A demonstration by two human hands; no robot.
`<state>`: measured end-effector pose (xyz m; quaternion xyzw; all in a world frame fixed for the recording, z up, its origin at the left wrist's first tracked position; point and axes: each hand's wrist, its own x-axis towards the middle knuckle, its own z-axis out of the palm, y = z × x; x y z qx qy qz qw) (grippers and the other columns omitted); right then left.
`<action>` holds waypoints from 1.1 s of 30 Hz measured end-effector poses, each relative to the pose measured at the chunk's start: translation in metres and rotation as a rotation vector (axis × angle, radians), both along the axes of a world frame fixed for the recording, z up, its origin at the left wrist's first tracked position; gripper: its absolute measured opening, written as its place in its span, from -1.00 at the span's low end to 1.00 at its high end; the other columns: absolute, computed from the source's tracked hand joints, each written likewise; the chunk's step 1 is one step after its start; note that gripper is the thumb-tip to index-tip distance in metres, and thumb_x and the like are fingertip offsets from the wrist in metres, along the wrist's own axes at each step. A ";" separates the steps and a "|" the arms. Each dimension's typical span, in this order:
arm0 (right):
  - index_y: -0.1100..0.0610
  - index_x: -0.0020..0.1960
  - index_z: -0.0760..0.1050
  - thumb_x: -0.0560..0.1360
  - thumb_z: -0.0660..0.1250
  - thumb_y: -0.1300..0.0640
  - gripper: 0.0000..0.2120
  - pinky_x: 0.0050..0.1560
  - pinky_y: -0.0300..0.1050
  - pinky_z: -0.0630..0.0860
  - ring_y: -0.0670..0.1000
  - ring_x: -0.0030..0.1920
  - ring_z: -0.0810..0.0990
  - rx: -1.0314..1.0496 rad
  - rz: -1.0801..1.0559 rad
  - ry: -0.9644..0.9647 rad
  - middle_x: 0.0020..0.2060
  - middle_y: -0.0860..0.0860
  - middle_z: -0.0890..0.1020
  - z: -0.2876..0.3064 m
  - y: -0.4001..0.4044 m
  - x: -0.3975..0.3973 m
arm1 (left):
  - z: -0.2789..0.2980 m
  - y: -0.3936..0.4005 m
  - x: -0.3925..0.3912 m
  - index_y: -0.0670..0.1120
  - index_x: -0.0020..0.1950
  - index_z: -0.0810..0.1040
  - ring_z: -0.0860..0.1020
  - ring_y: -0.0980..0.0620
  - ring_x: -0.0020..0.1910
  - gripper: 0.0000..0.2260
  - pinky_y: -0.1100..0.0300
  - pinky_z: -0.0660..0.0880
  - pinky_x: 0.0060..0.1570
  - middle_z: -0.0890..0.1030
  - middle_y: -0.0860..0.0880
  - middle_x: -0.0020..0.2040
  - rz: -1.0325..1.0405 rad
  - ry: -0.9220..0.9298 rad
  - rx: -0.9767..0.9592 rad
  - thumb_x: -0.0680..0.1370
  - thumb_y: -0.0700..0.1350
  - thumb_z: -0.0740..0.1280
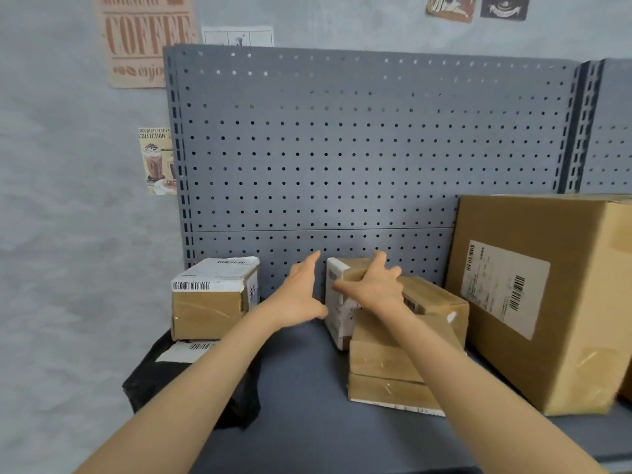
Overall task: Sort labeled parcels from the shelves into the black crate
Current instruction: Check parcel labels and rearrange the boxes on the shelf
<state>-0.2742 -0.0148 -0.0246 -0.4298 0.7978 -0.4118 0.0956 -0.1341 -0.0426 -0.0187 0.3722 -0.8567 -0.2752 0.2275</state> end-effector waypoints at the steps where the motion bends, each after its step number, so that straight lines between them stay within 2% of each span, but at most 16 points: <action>1: 0.03 0.47 -0.02 0.31 0.46 -0.12 -0.07 0.22 0.10 0.37 0.27 0.31 0.30 -0.075 0.039 -0.084 0.33 0.21 0.22 0.003 -0.001 -0.004 | 0.002 -0.002 0.002 0.08 0.52 -0.17 0.19 -0.15 0.44 -0.07 -0.01 0.35 0.28 0.01 -0.06 0.51 -0.004 0.013 0.013 0.39 -0.28 0.39; 3: -0.02 0.48 -0.06 0.32 0.47 -0.09 -0.06 0.20 0.12 0.42 0.19 0.26 0.40 -0.257 0.142 -0.342 0.34 0.16 0.30 0.011 0.002 -0.013 | 0.006 -0.006 0.007 0.09 0.51 -0.20 0.17 -0.06 0.43 0.01 0.07 0.33 0.27 0.04 -0.04 0.49 -0.017 0.040 0.039 0.34 -0.30 0.43; 6: -0.09 0.46 -0.05 0.36 0.43 -0.07 -0.13 -0.22 -0.03 0.48 -0.02 -0.06 0.52 -0.403 0.262 -0.671 0.03 -0.03 0.47 0.022 0.009 -0.019 | 0.008 -0.010 0.016 0.17 0.48 -0.28 0.27 -0.02 0.34 0.10 -0.02 0.33 0.31 0.14 -0.03 0.43 -0.042 0.074 0.064 0.28 -0.31 0.45; 7: -0.09 0.44 -0.03 0.36 0.43 -0.07 -0.16 -0.26 -0.06 0.47 -0.03 -0.08 0.52 -0.424 0.277 -0.699 -0.05 -0.06 0.46 0.024 0.010 -0.019 | 0.007 -0.011 0.017 0.18 0.48 -0.28 0.29 -0.01 0.33 0.11 -0.03 0.32 0.32 0.18 0.00 0.41 -0.049 0.093 0.055 0.27 -0.30 0.47; 9: -0.04 0.37 0.03 0.36 0.44 -0.08 -0.23 -0.14 0.00 0.54 -0.01 -0.03 0.55 -0.458 0.292 -0.727 -0.06 -0.04 0.48 0.028 0.010 -0.018 | 0.008 -0.011 0.019 0.15 0.48 -0.22 0.37 0.09 0.27 0.10 0.09 0.40 0.24 0.31 0.09 0.33 -0.065 0.157 0.014 0.27 -0.28 0.50; 12: 0.16 0.31 0.19 0.38 0.41 -0.12 -0.32 0.07 0.08 0.56 0.07 0.06 0.59 -0.461 0.317 -0.735 0.01 0.06 0.56 0.032 0.011 -0.010 | 0.012 -0.007 0.023 0.23 0.41 0.00 0.45 0.32 0.09 -0.06 0.38 0.43 -0.08 0.43 0.27 0.16 -0.063 0.212 -0.112 0.27 -0.18 0.54; 14: 0.27 0.28 0.35 0.44 0.33 -0.13 -0.41 -0.03 -0.01 0.55 0.07 0.04 0.62 -0.441 0.376 -0.731 0.03 0.09 0.64 0.034 0.013 -0.003 | 0.015 -0.004 0.028 0.31 0.30 0.08 0.41 0.44 0.07 -0.16 0.42 0.38 -0.15 0.43 0.31 0.14 -0.042 0.215 -0.166 0.26 -0.08 0.55; 16: 0.17 0.15 0.49 0.49 0.24 -0.11 -0.60 -0.09 -0.06 0.50 0.03 -0.04 0.61 -0.416 0.411 -0.734 -0.04 0.04 0.65 0.035 0.016 0.003 | 0.016 -0.001 0.036 0.31 0.28 0.09 0.38 0.50 0.05 -0.20 0.47 0.35 -0.16 0.41 0.37 0.11 -0.013 0.225 -0.192 0.26 -0.01 0.54; 18: 0.02 -0.14 0.53 0.52 0.17 -0.05 -0.78 -0.14 -0.08 0.47 -0.02 -0.19 0.58 -0.402 0.432 -0.780 -0.24 -0.03 0.65 0.034 0.015 0.004 | 0.017 0.000 0.042 0.21 0.37 0.09 0.39 0.45 0.04 -0.19 0.50 0.32 -0.15 0.36 0.44 0.06 0.009 0.244 -0.195 0.30 0.01 0.53; 21: -0.07 -0.32 0.49 0.56 0.12 0.00 -0.68 -0.29 -0.17 0.45 -0.13 -0.39 0.56 -0.400 0.495 -0.791 -0.54 -0.14 0.62 0.030 0.013 0.005 | 0.019 0.002 0.047 0.12 0.43 0.08 0.37 0.32 0.08 -0.18 0.48 0.30 -0.14 0.33 0.44 0.06 0.027 0.243 -0.218 0.32 -0.01 0.52; 23: -0.09 -0.24 0.50 0.56 0.12 -0.02 -0.74 -0.30 -0.19 0.45 -0.15 -0.37 0.57 -0.384 0.519 -0.746 -0.44 -0.15 0.65 0.030 0.015 0.012 | 0.018 0.004 0.047 0.07 0.43 0.12 0.39 0.24 0.12 -0.19 0.44 0.31 -0.06 0.37 0.35 0.09 0.042 0.239 -0.250 0.32 -0.05 0.52; 25: -0.06 -0.02 0.52 0.55 0.17 -0.01 -0.85 -0.24 -0.21 0.46 -0.14 -0.20 0.59 -0.371 0.519 -0.657 -0.15 -0.09 0.66 0.030 0.017 0.018 | 0.017 0.006 0.046 0.01 0.41 0.19 0.43 0.13 0.16 -0.23 0.24 0.40 0.08 0.42 0.21 0.15 0.070 0.264 -0.277 0.31 -0.09 0.53; 27: 0.01 0.16 0.49 0.52 0.24 0.06 -0.77 -0.25 -0.29 0.47 -0.14 -0.11 0.59 -0.368 0.511 -0.587 0.05 -0.04 0.64 0.029 0.017 0.021 | 0.017 0.010 0.044 0.00 0.37 0.26 0.47 0.07 0.16 -0.27 0.10 0.44 0.15 0.48 0.11 0.20 0.106 0.274 -0.298 0.29 -0.11 0.54; 28: 0.04 0.18 0.48 0.52 0.25 0.08 -0.76 -0.28 -0.33 0.46 -0.15 -0.10 0.59 -0.359 0.501 -0.550 0.09 -0.02 0.63 0.028 0.018 0.022 | 0.017 0.012 0.043 -0.02 0.35 0.28 0.48 0.05 0.15 -0.29 0.07 0.45 0.14 0.50 0.06 0.20 0.129 0.248 -0.312 0.29 -0.10 0.54; 30: 0.07 0.19 0.45 0.52 0.26 0.10 -0.75 -0.22 -0.32 0.48 -0.09 -0.06 0.60 -0.307 0.482 -0.453 0.13 0.02 0.61 0.024 0.019 0.025 | 0.016 0.016 0.042 -0.05 0.32 0.29 0.49 0.02 0.11 -0.32 0.06 0.47 0.07 0.53 0.01 0.17 0.177 0.119 -0.351 0.30 -0.06 0.54; 33: 0.16 0.33 0.29 0.50 0.27 0.11 -0.58 0.11 -0.06 0.53 0.05 0.10 0.57 -0.178 0.435 -0.227 0.18 0.07 0.57 0.018 0.017 0.030 | 0.014 0.022 0.040 -0.11 0.27 0.32 0.47 -0.06 0.07 -0.36 0.08 0.43 0.02 0.56 -0.07 0.10 0.294 -0.208 -0.499 0.32 0.09 0.49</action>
